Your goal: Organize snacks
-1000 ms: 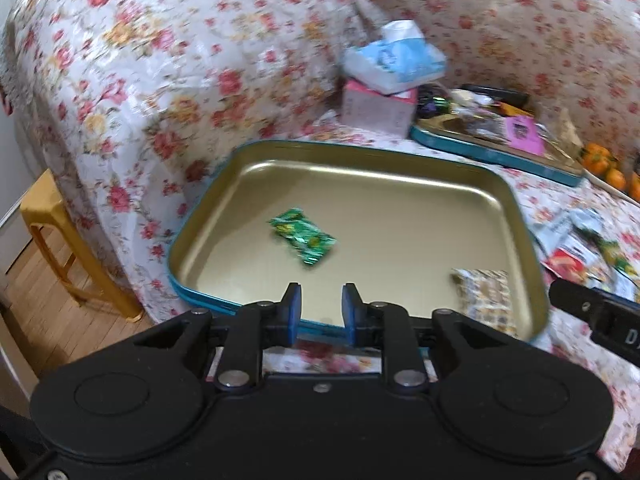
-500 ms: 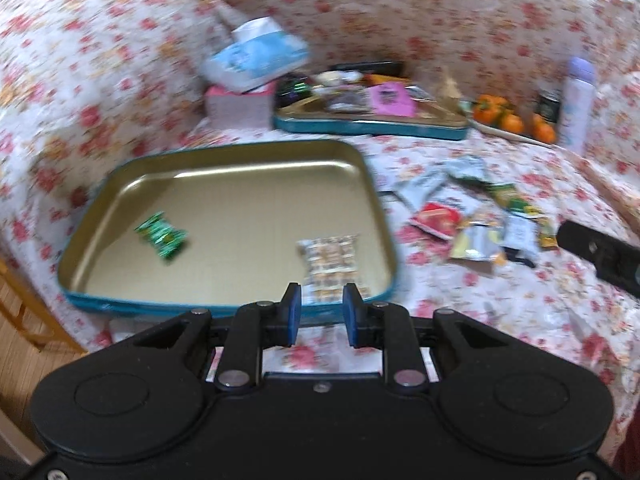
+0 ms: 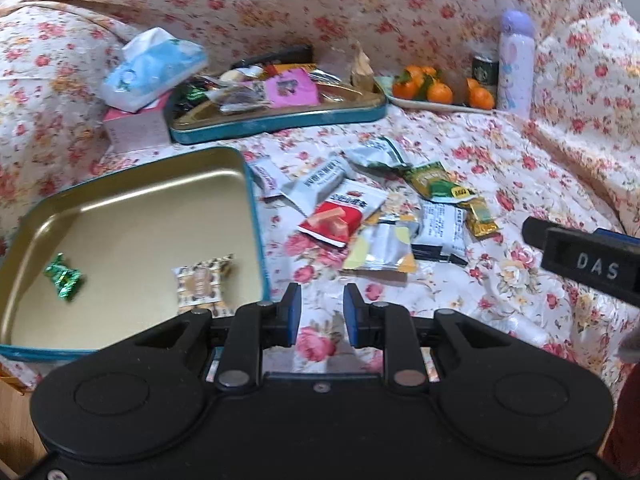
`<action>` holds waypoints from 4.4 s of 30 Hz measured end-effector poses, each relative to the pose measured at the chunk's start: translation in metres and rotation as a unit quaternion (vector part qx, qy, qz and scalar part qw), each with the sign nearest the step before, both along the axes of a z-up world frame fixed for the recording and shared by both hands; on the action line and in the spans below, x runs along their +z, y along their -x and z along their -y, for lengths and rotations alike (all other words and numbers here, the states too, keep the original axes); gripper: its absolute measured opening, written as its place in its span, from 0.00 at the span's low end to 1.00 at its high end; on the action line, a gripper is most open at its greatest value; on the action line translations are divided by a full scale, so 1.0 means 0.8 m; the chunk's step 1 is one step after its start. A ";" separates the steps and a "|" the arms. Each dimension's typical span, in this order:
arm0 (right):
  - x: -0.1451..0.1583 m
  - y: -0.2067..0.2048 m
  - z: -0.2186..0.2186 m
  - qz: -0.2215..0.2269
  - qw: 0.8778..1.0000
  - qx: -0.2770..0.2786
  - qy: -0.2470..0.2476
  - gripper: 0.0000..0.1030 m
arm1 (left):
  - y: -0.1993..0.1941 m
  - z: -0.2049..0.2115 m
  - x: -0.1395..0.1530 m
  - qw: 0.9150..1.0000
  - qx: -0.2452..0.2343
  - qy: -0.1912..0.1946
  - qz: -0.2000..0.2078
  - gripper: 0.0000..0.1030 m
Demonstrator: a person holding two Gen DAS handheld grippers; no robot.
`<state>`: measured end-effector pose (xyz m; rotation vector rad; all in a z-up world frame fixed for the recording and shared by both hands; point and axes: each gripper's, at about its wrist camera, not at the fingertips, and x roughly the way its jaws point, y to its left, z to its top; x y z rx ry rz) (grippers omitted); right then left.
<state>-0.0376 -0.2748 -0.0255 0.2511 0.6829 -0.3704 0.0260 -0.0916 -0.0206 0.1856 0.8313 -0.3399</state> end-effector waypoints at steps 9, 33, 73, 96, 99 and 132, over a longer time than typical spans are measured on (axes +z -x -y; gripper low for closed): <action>-0.036 -0.026 0.002 -0.076 0.996 0.009 -0.044 0.80 | -0.013 0.012 -0.023 1.000 0.004 -0.012 -0.025 0.32; -0.013 -0.072 0.016 -0.035 0.997 0.033 -0.058 0.77 | -0.019 0.021 -0.042 1.000 0.003 -0.025 -0.007 0.33; -0.048 -0.342 -0.088 -0.194 0.942 0.272 -0.039 0.69 | -0.032 0.011 -0.041 0.998 0.050 0.037 -0.020 0.40; -0.009 -0.283 -0.006 -0.121 0.951 0.262 -0.114 0.53 | -0.034 0.034 -0.021 0.999 0.030 0.034 0.028 0.37; -0.008 -0.287 -0.042 -0.105 0.938 0.319 -0.085 0.50 | -0.031 0.027 -0.025 0.999 0.031 0.036 0.021 0.37; -0.028 -0.287 -0.098 -0.142 0.920 0.365 -0.013 0.24 | -0.030 0.020 -0.047 0.998 0.036 0.041 0.000 0.42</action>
